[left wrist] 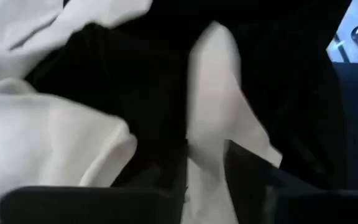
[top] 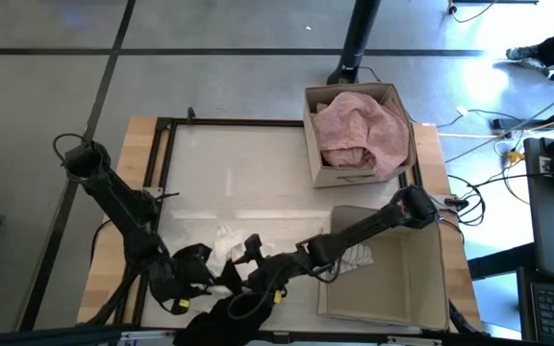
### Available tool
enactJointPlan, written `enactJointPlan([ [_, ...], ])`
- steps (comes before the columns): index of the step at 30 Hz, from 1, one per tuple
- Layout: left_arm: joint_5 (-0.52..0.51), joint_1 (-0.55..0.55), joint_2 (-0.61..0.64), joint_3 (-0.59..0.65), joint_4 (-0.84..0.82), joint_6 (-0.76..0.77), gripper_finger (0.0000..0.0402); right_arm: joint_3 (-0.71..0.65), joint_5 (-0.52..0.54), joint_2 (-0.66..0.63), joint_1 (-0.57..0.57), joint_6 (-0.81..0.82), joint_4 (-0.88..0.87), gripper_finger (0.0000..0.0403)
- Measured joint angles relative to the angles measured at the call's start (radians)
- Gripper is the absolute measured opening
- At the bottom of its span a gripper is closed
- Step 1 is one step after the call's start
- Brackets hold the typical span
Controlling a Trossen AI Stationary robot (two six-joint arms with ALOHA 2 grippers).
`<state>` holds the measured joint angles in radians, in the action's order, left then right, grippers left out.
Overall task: Sort clothes
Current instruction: Put the white sock into the bottom laundry organizer
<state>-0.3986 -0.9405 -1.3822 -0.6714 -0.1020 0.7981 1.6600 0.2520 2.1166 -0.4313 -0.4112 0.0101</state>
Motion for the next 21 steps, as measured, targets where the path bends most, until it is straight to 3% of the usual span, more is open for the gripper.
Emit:
enactJointPlan([
  [5, -0.028, 0.008, 0.000, 0.000, -0.009, -0.014, 0.0008, 0.000, -0.006, 0.010, 0.000, -0.020, 0.043, 0.0277],
  [12, -0.075, 0.013, 0.041, 0.000, -0.027, -0.014, 0.0003, 0.000, -0.026, 0.010, 0.000, -0.016, 0.053, 0.0277],
  [21, -0.303, 0.013, 0.234, -0.001, -0.165, -0.028, 0.0002, 0.000, 0.011, 0.010, 0.002, 0.038, 0.123, 0.0277],
])
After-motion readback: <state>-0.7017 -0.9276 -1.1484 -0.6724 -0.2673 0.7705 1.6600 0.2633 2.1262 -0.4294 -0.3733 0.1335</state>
